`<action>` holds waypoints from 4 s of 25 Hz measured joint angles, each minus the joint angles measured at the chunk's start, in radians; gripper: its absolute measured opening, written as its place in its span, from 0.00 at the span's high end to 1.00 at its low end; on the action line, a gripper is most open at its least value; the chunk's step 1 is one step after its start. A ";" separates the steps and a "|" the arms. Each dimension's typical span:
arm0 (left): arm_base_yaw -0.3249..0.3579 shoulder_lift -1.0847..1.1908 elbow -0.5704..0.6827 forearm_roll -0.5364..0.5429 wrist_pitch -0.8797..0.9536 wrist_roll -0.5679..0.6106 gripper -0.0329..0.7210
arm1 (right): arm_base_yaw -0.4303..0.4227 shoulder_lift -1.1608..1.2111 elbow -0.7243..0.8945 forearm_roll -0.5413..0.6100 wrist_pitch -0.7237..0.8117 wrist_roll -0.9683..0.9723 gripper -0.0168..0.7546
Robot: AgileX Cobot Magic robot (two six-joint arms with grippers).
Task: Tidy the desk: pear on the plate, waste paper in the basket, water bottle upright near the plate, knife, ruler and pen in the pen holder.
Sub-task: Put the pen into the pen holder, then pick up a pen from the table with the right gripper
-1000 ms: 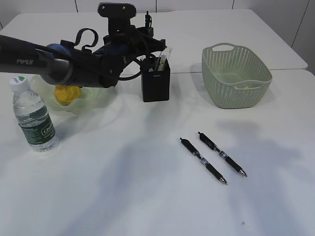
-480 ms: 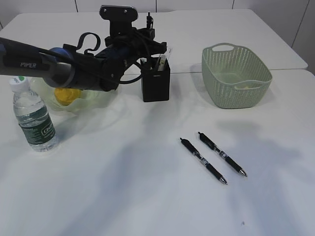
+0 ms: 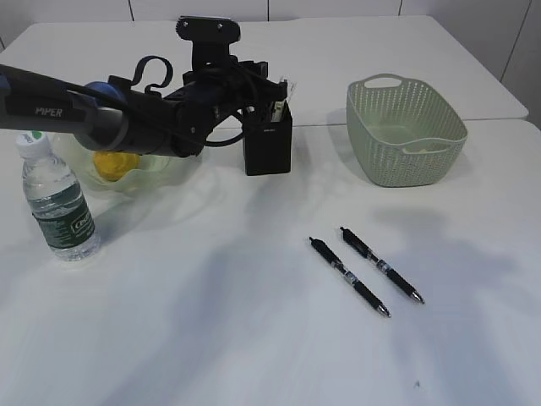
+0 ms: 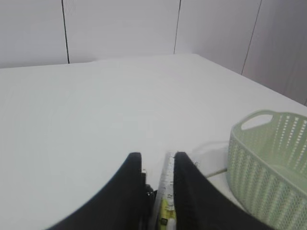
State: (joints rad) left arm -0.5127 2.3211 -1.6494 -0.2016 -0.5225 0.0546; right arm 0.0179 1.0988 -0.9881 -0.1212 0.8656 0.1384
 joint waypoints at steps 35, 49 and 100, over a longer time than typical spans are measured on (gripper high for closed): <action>0.000 -0.314 0.000 0.101 0.646 0.009 0.68 | 0.000 0.000 0.000 0.015 -0.004 -0.115 0.57; 0.000 -0.531 0.000 0.122 1.135 0.009 0.68 | 0.000 0.065 0.000 0.171 -0.004 -0.334 0.57; 0.000 -1.232 0.573 0.120 1.708 -0.020 0.68 | 0.241 0.832 -0.503 0.167 0.229 -0.458 0.57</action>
State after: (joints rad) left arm -0.5127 1.0888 -1.0764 -0.0816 1.1860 0.0345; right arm 0.2589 1.9303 -1.4907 0.0459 1.0946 -0.3195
